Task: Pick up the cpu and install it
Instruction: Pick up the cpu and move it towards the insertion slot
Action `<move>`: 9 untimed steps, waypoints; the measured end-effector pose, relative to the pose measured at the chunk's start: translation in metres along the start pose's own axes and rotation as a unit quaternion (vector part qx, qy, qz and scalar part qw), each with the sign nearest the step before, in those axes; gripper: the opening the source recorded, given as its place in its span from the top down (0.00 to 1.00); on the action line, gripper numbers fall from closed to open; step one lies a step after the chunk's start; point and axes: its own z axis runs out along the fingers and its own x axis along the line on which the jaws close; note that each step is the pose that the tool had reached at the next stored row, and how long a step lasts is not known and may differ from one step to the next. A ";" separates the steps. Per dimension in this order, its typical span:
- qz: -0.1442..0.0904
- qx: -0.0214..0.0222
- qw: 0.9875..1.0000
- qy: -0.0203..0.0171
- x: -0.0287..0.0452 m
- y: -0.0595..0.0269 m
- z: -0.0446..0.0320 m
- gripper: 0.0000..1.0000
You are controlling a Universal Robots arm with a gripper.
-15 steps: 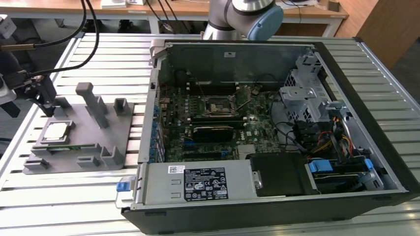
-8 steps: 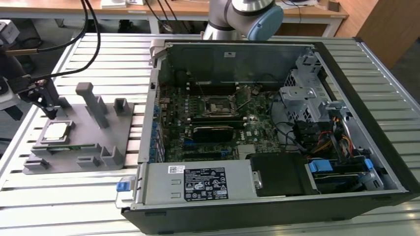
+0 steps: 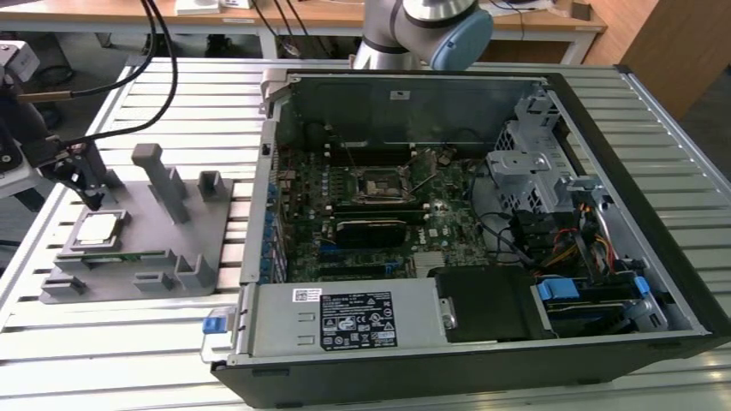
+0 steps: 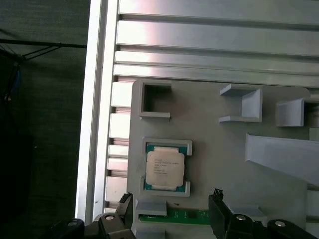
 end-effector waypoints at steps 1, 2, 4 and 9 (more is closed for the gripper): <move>0.000 0.000 1.000 0.000 -0.0001 0.0001 0.0014 0.30; 0.000 0.000 1.000 0.000 0.0000 0.0004 0.0028 0.30; -0.001 0.000 1.000 0.000 -0.0001 0.0006 0.0055 0.30; -0.003 0.000 1.000 0.000 -0.0001 0.0018 0.0108 0.30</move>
